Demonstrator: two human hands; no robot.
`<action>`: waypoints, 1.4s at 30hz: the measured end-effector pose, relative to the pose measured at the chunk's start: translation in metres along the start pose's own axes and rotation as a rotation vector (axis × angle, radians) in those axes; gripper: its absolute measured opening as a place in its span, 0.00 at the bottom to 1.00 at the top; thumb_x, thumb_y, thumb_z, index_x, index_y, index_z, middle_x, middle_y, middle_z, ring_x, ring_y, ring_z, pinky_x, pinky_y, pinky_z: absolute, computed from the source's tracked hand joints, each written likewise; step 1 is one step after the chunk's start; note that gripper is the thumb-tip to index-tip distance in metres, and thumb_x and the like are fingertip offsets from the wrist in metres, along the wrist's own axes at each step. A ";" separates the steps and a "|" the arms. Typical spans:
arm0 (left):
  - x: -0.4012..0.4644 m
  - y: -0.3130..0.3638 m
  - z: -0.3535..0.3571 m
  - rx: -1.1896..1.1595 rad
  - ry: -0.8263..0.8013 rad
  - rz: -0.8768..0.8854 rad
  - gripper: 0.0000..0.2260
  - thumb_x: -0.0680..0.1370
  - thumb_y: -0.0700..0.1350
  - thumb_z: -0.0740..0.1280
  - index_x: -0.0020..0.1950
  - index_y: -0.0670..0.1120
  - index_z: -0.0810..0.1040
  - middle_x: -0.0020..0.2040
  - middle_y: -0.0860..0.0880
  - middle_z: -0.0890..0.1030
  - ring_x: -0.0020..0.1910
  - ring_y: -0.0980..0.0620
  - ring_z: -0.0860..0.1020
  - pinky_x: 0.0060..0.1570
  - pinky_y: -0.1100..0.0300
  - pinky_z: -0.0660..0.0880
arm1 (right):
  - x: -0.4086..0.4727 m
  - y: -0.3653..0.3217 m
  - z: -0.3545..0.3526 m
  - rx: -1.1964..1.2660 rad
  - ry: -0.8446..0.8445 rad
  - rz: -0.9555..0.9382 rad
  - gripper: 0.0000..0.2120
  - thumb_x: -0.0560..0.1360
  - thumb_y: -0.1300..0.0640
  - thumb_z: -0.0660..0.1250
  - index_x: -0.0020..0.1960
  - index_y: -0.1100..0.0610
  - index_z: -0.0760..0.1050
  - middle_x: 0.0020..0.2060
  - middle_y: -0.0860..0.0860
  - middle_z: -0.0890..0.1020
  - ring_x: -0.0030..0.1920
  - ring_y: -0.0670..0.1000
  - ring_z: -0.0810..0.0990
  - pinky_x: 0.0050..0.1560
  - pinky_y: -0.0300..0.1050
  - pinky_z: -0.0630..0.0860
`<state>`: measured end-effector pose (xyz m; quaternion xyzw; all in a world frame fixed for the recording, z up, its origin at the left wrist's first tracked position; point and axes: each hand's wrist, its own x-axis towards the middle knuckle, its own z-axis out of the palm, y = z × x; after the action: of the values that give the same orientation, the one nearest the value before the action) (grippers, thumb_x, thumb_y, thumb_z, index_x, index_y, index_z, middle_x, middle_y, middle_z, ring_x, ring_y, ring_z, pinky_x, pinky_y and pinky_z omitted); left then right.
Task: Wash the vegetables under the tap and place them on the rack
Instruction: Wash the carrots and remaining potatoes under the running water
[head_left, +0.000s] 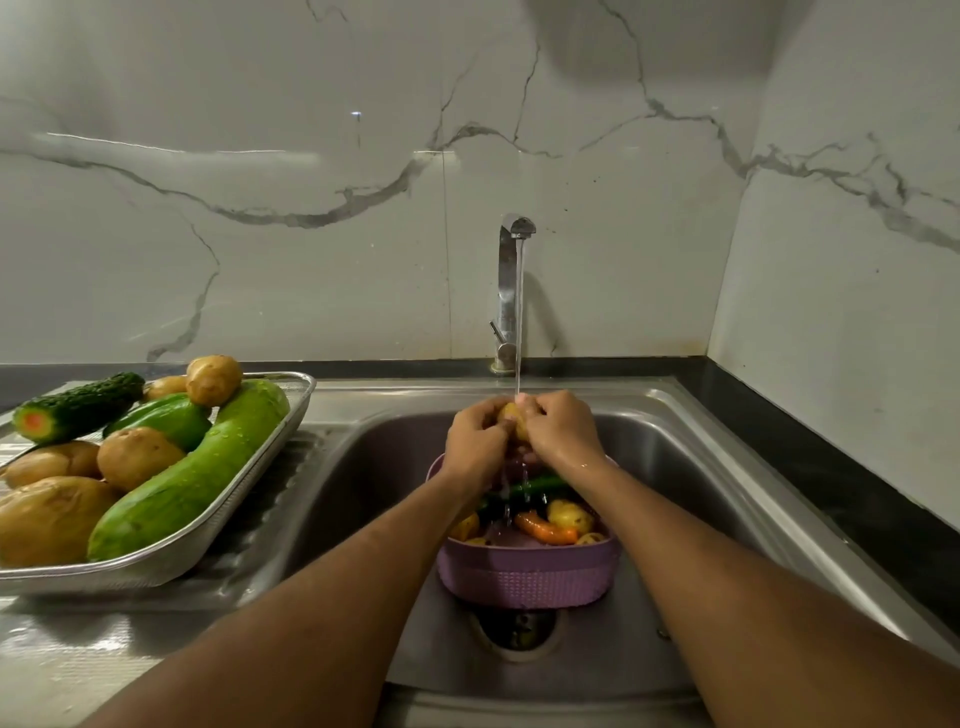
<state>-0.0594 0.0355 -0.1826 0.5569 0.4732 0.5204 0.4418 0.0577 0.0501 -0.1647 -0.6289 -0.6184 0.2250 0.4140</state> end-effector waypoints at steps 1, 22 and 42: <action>0.000 0.001 -0.002 -0.039 -0.002 -0.020 0.12 0.85 0.36 0.61 0.60 0.48 0.81 0.53 0.45 0.84 0.49 0.50 0.85 0.46 0.57 0.84 | 0.003 0.001 -0.002 0.057 -0.018 0.046 0.14 0.85 0.49 0.62 0.53 0.58 0.81 0.43 0.54 0.84 0.41 0.52 0.86 0.43 0.50 0.86; 0.008 -0.003 0.002 -0.112 0.102 -0.110 0.11 0.84 0.39 0.64 0.64 0.46 0.82 0.55 0.45 0.86 0.51 0.49 0.86 0.55 0.48 0.83 | -0.004 0.005 -0.019 0.649 -0.192 0.288 0.06 0.78 0.63 0.73 0.55 0.58 0.83 0.53 0.61 0.84 0.50 0.60 0.87 0.43 0.50 0.87; 0.010 -0.003 0.003 0.079 0.033 -0.089 0.14 0.87 0.48 0.57 0.65 0.43 0.76 0.51 0.47 0.81 0.47 0.55 0.79 0.42 0.63 0.75 | -0.004 0.000 -0.014 0.446 -0.193 0.250 0.12 0.84 0.54 0.65 0.59 0.61 0.81 0.40 0.57 0.84 0.28 0.46 0.79 0.29 0.37 0.75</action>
<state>-0.0568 0.0459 -0.1844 0.5436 0.5248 0.4901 0.4346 0.0678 0.0426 -0.1576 -0.5694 -0.5077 0.4638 0.4504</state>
